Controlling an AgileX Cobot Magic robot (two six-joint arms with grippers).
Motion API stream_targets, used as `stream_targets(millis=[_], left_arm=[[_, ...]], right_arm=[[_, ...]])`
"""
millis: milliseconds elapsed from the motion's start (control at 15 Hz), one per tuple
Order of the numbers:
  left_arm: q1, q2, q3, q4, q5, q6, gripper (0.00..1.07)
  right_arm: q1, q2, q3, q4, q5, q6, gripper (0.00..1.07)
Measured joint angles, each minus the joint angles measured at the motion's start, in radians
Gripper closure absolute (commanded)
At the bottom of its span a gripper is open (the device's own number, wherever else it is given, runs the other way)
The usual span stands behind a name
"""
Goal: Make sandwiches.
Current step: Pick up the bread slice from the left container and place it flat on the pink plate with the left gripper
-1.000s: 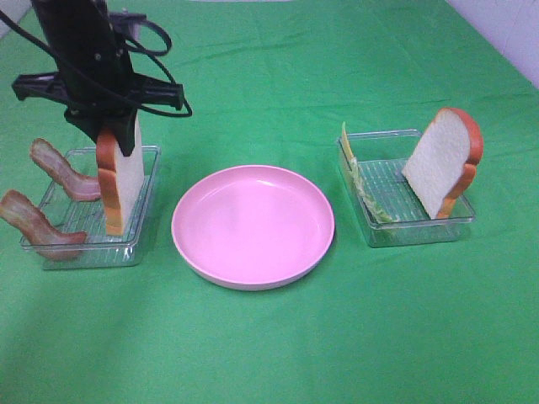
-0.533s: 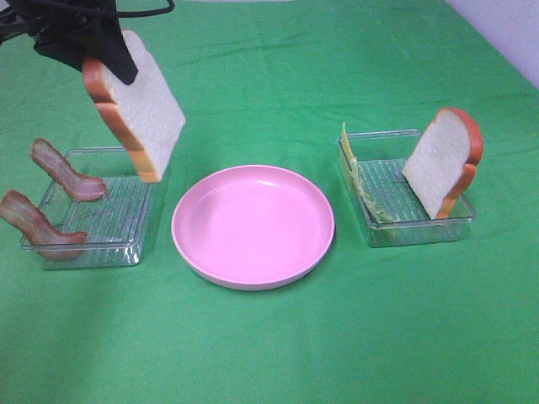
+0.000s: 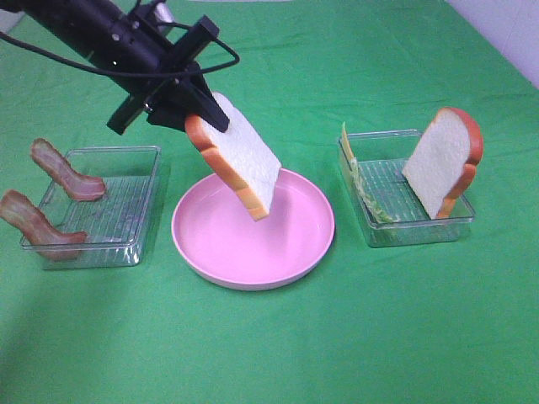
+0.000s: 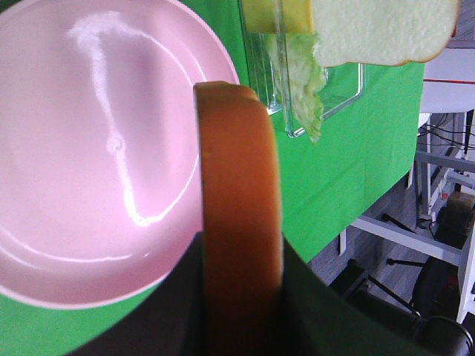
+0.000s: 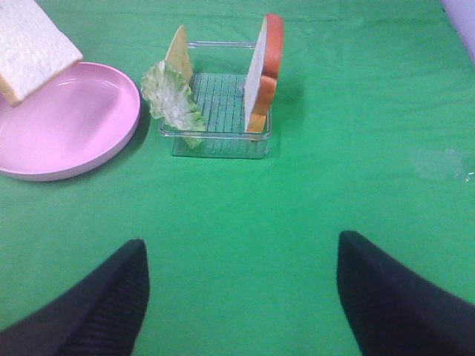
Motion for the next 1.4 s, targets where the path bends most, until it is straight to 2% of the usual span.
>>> stream_targets(millis=[267,600,667,733,867,1000,1067,1200,1400], left_arm=[[-0.073,0.095,0.0,-0.027,-0.1,0.001,1.07],[-0.115,0.143,0.0,-0.051,-0.137,-0.005,1.06],[-0.115,0.144,0.0,-0.05,-0.138,-0.006,1.02],[-0.115,0.147,0.0,-0.043,-0.138,-0.007,0.94],[-0.115,0.147,0.0,-0.026,-0.138,-0.007,0.7],[-0.115,0.147,0.0,-0.008,-0.138,-0.007,0.39],[-0.115,0.147,0.0,-0.003,-0.138,-0.007,0.28],[-0.115,0.142,0.0,0.03,-0.138,-0.007,0.22],[-0.115,0.102,-0.001,0.15,-0.139,-0.014,0.22]], right_arm=[[0.0,0.0,0.0,0.0,0.0,0.0,0.39],[0.0,0.0,0.0,0.0,0.0,0.0,0.39],[0.0,0.0,0.0,0.0,0.0,0.0,0.39],[0.0,0.0,0.0,0.0,0.0,0.0,0.39],[0.0,0.0,0.0,0.0,0.0,0.0,0.39],[0.0,0.0,0.0,0.0,0.0,0.0,0.39],[0.0,0.0,0.0,0.0,0.0,0.0,0.39],[0.0,0.0,0.0,0.0,0.0,0.0,0.39],[0.0,0.0,0.0,0.0,0.0,0.0,0.39]])
